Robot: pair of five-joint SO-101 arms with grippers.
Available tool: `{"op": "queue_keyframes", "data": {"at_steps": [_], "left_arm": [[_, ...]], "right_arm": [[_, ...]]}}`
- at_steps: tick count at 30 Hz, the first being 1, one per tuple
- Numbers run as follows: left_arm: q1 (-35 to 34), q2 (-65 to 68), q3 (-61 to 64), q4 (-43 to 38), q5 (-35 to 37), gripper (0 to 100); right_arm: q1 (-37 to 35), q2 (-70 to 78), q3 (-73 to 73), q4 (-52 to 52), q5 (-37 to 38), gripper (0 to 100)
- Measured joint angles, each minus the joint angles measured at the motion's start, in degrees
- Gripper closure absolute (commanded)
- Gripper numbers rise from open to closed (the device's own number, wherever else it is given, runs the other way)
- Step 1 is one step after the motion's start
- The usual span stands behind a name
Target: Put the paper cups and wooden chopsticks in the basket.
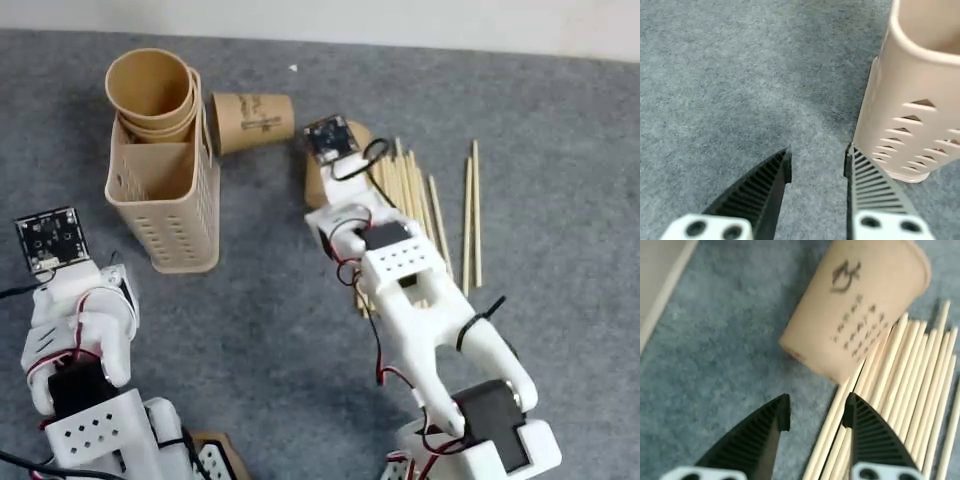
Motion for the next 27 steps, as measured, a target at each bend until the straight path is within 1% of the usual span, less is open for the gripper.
{"op": "queue_keyframes", "data": {"at_steps": [7, 11, 18, 24, 27], "left_arm": [[0.4, 0.0, 0.0, -0.2, 0.0, 80], [0.4, 0.0, 0.0, -0.2, 0.0, 80], [0.5, 0.0, 0.6, -0.2, 0.0, 80], [0.5, 0.0, 0.9, -0.2, 0.0, 80], [0.5, 0.0, 0.9, -0.2, 0.0, 80]], "right_arm": [[0.0, 1.8, -5.8, -1.0, -0.5, 81.0], [0.0, 8.6, -9.6, -3.7, -0.5, 81.0], [1.2, 21.0, -18.5, -4.1, -0.5, 81.0], [1.4, 20.6, -18.8, 3.3, -0.5, 81.0], [-0.2, 17.4, -14.5, 4.8, -0.5, 81.0]]}}
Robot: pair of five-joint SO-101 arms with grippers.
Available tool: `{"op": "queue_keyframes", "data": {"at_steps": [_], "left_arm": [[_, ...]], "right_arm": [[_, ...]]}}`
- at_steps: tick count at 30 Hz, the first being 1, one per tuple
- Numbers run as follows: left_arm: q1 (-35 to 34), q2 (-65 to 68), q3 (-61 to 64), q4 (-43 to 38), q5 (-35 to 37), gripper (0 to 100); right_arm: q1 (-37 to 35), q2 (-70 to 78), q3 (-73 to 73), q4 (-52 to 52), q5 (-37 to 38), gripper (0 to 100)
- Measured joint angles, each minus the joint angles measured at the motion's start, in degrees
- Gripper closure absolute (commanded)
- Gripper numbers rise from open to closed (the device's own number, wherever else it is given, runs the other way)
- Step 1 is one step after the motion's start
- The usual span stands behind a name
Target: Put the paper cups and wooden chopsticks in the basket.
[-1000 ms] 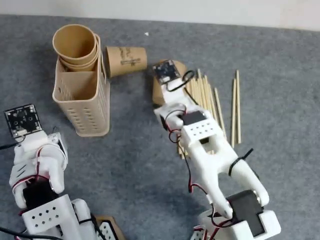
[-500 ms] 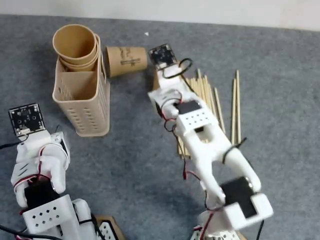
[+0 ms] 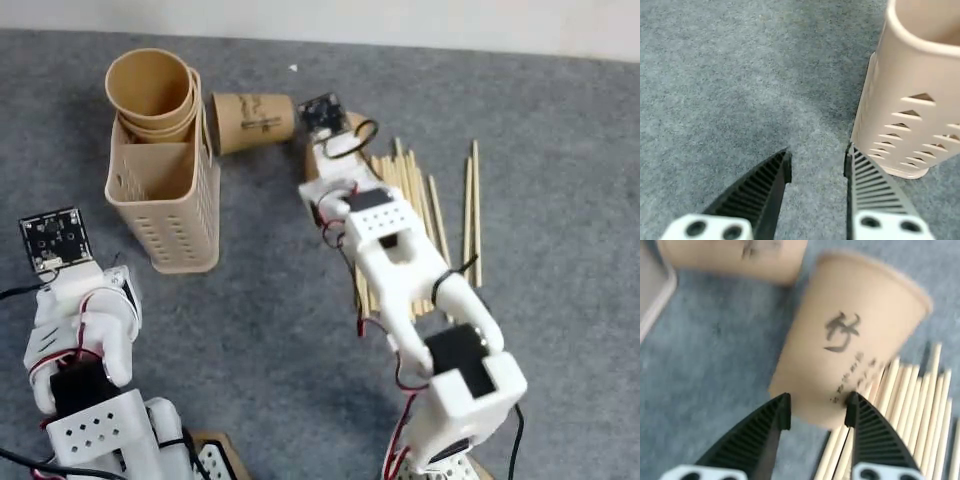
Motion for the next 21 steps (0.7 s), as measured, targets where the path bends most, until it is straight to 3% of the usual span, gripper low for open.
{"op": "queue_keyframes", "data": {"at_steps": [11, 21], "left_arm": [[0.0, 0.0, 0.1, 0.0, 0.0, 80], [0.0, 0.0, 0.1, 0.0, 0.0, 80]], "right_arm": [[-4.4, -20.8, 21.9, 1.1, -0.1, 81.0], [-4.4, -43.8, 26.3, 10.1, -0.1, 81.0]]}}
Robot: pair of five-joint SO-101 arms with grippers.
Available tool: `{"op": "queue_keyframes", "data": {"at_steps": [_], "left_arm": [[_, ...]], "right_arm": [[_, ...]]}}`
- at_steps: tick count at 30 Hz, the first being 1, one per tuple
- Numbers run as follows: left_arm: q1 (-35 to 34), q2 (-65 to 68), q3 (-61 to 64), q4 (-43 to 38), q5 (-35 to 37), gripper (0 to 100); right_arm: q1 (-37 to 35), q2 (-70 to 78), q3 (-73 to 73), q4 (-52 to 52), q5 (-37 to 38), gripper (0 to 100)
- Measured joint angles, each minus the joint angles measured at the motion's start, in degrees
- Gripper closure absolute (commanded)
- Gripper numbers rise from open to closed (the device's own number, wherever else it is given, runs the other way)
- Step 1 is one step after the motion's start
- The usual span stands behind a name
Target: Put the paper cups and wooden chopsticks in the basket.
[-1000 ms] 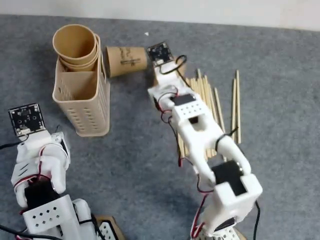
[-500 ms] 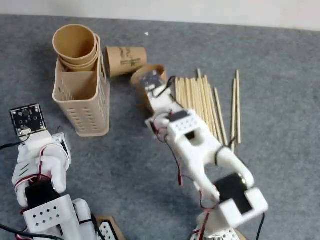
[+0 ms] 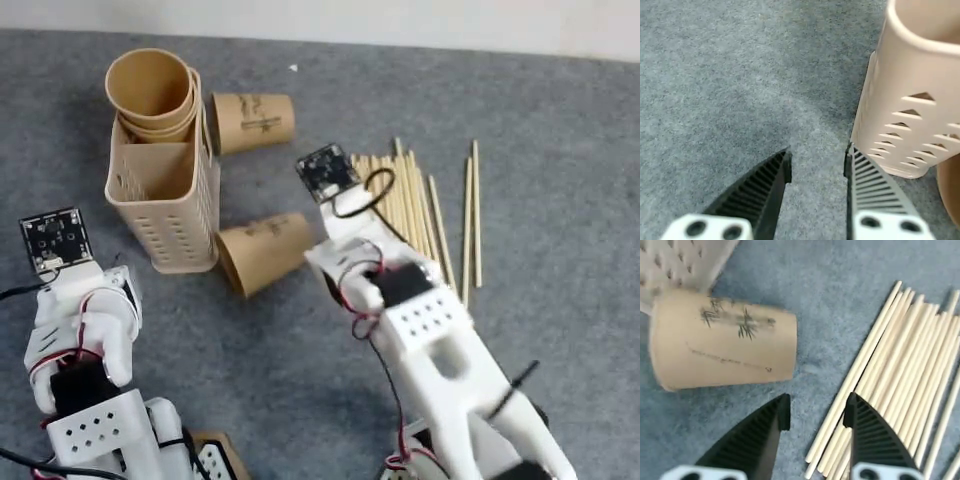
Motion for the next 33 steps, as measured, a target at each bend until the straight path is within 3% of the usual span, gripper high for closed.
{"op": "queue_keyframes", "data": {"at_steps": [5, 10, 15, 21, 33], "left_arm": [[0.0, 0.0, 0.0, 0.0, 0.0, 80], [0.0, 0.0, 0.0, 0.0, 0.0, 80], [0.0, 0.0, 0.0, 0.0, 0.0, 80], [1.8, 0.0, 0.4, 0.0, 0.0, 80], [3.3, 0.0, 1.2, -0.2, 0.0, 80]], "right_arm": [[-1.0, -6.6, 3.0, 2.3, 0.0, 81.0], [-2.0, -6.0, 7.0, -4.6, 0.0, 81.0], [-2.2, 1.3, 7.6, -14.0, -0.6, 81.0], [-2.2, 11.1, 6.8, -22.9, -6.8, 81.0], [-1.7, 29.7, -2.7, -25.8, -8.6, 81.0]]}}
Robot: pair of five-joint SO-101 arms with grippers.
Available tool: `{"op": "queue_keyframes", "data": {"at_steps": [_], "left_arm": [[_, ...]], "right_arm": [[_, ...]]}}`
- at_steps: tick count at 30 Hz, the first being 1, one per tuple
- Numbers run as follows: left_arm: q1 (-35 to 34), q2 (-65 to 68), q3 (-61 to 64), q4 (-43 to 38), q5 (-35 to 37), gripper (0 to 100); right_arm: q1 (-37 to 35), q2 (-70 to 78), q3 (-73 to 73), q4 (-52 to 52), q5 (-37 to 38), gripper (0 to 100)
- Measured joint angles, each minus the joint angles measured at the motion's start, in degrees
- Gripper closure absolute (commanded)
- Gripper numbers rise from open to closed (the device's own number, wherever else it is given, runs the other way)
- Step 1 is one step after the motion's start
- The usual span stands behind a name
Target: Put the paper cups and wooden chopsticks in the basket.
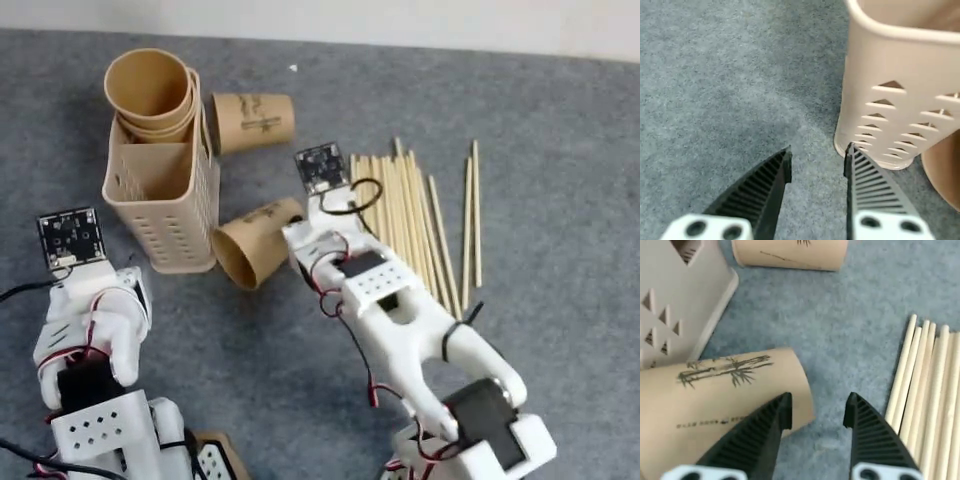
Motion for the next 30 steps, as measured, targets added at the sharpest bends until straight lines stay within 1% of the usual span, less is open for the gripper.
{"op": "queue_keyframes", "data": {"at_steps": [9, 15, 18, 23, 26, 30], "left_arm": [[0.0, 0.0, 0.1, 0.0, 0.0, 80], [0.0, 0.0, 0.1, 0.0, 0.0, 80], [0.0, 0.0, 0.1, 0.0, 0.0, 80], [0.0, 0.0, 0.1, 0.0, 0.0, 80], [0.1, 0.0, 0.1, 0.0, 0.0, 80], [0.1, 0.0, 0.1, 0.0, 0.0, 80]], "right_arm": [[5.8, 2.7, -0.4, 0.4, 0.1, 81.0], [7.2, 2.7, -0.4, 0.7, 0.1, 81.0], [7.2, 0.8, -0.4, 4.7, 0.1, 81.0], [6.8, -13.4, -0.1, 14.2, 0.6, 81.0], [4.1, -25.8, 1.6, 21.4, 6.5, 81.0], [-1.8, -43.2, 3.6, 31.0, 14.8, 80.7]]}}
